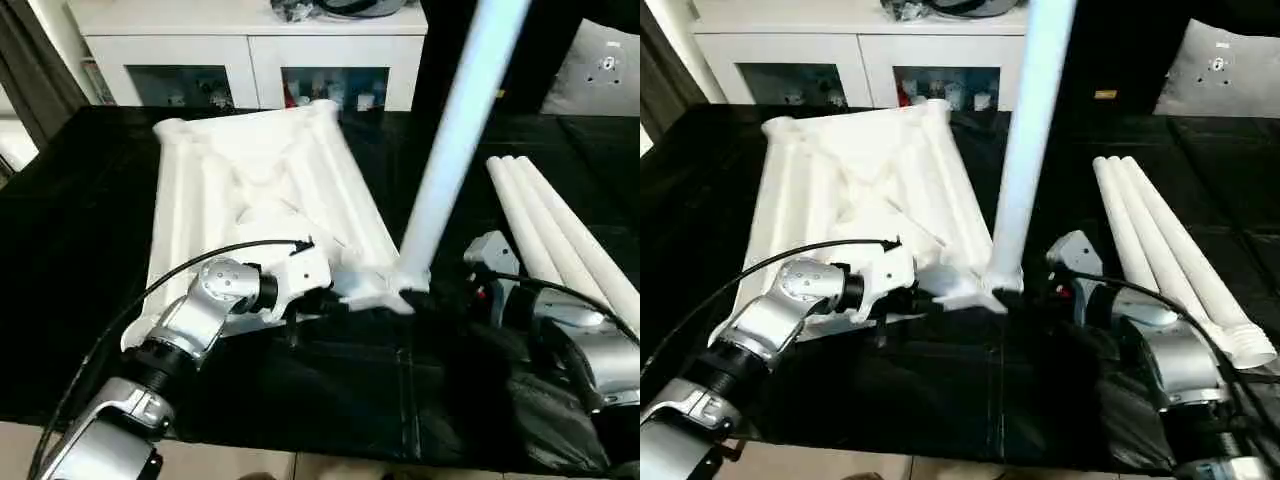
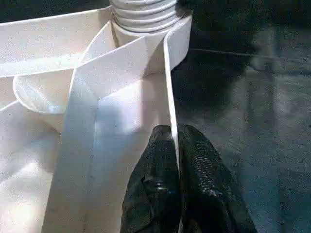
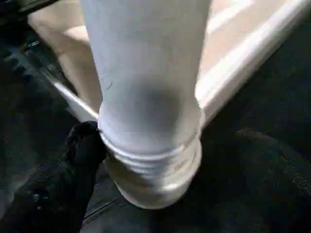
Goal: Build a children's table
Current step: Rotate leg to tighten
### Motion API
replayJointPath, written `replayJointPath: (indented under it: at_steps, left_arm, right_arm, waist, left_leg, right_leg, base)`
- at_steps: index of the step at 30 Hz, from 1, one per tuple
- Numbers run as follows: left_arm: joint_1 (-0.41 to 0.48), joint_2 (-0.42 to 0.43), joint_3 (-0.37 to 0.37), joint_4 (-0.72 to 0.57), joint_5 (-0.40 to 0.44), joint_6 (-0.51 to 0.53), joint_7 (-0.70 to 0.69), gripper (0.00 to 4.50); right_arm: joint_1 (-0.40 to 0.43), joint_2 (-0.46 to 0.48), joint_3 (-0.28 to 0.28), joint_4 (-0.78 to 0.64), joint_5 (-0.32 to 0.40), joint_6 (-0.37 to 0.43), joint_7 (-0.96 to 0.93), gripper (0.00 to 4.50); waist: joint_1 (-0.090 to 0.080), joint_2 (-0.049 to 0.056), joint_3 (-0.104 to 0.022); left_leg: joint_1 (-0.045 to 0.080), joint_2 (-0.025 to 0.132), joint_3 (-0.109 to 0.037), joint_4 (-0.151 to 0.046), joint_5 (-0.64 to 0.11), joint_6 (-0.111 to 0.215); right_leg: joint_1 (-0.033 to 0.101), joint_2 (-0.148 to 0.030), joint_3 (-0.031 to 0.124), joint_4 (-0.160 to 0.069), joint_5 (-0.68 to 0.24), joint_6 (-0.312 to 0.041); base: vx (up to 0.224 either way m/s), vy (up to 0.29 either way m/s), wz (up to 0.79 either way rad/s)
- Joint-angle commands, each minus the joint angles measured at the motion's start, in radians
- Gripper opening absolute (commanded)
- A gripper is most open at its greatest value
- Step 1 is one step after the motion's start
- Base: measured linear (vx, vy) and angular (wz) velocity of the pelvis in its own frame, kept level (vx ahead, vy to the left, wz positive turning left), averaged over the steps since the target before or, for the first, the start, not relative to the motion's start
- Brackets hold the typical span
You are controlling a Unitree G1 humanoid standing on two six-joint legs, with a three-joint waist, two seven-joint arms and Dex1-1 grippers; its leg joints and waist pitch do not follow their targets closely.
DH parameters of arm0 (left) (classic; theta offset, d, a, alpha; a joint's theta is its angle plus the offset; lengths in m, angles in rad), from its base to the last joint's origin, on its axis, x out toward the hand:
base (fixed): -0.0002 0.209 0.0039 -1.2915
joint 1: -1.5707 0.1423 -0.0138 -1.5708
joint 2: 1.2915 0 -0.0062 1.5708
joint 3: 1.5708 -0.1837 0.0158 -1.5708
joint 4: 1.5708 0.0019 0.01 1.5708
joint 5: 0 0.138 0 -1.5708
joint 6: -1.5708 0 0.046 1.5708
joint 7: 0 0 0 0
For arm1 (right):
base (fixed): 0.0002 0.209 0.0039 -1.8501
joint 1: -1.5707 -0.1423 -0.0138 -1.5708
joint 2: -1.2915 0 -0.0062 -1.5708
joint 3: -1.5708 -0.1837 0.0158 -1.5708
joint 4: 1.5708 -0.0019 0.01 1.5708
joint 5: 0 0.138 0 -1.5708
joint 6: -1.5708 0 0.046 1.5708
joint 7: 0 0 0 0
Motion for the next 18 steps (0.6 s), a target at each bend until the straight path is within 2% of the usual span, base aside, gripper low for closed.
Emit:
replayJointPath:
  at_steps: [1, 8, 9, 12, 14, 18]
  left_arm:
    - [0.023, 0.017, -0.055, -0.017, -0.003, -0.038, -0.084, 0.00]
    - [0.052, 0.039, -0.072, -0.053, -0.010, -0.057, -0.151, 0.00]
    - [0.053, 0.040, -0.073, -0.054, -0.011, -0.058, -0.156, 0.00]
    - [0.056, 0.044, -0.075, -0.055, -0.014, -0.061, -0.165, 0.00]
    - [0.056, 0.044, -0.075, -0.055, -0.013, -0.062, -0.166, 0.00]
    - [0.059, 0.046, -0.071, -0.060, -0.011, -0.059, -0.171, 0.00]
  right_arm:
    - [-0.007, -0.027, 0.024, -0.029, 0.018, 0.003, 0.089, 4.49]
    - [-0.019, -0.039, 0.049, -0.014, 0.027, -0.018, 0.173, 3.90]
    - [-0.020, -0.039, 0.050, -0.012, 0.029, -0.020, 0.179, 3.80]
    - [-0.025, -0.039, 0.052, -0.005, 0.037, -0.018, 0.198, 3.58]
    - [-0.025, -0.038, 0.053, -0.005, 0.038, -0.015, 0.202, 3.37]
    - [-0.022, -0.033, 0.052, -0.006, 0.041, -0.009, 0.222, 3.03]
  waist:
    - [0.001, -0.021, -0.065]
    - [0.009, -0.023, -0.059]
    - [0.010, -0.028, -0.059]
    - [0.010, -0.029, -0.058]
    - [0.011, -0.029, -0.060]
    - [0.012, -0.029, -0.063]
  left_leg:
    - [-0.004, 0.097, -0.024, -0.063, 0.103, 0.263]
    - [-0.005, 0.101, -0.022, -0.068, 0.029, 0.212]
    - [-0.006, 0.100, -0.022, -0.070, 0.015, 0.201]
    - [-0.006, 0.097, -0.021, -0.071, 0.004, 0.177]
    - [-0.006, 0.096, -0.021, -0.069, 0.012, 0.172]
    - [-0.006, 0.095, -0.020, -0.065, 0.053, 0.189]
  right_leg:
    - [0.061, -0.077, 0.048, -0.036, 0.028, -0.318]
    - [0.060, -0.079, 0.051, -0.044, -0.069, -0.305]
    - [0.061, -0.079, 0.052, -0.045, -0.094, -0.298]
    - [0.061, -0.079, 0.053, -0.049, -0.126, -0.285]
    - [0.061, -0.078, 0.054, -0.048, -0.115, -0.284]
    - [0.061, -0.076, 0.052, -0.041, -0.063, -0.290]
  base:
    - [0.000, 0.000, 0.00]
    - [0.000, 0.000, 0.00]
    - [0.000, 0.000, 0.00]
    - [0.000, 0.000, 0.00]
    - [0.000, 0.000, 0.00]
    - [0.000, 0.000, 0.00]
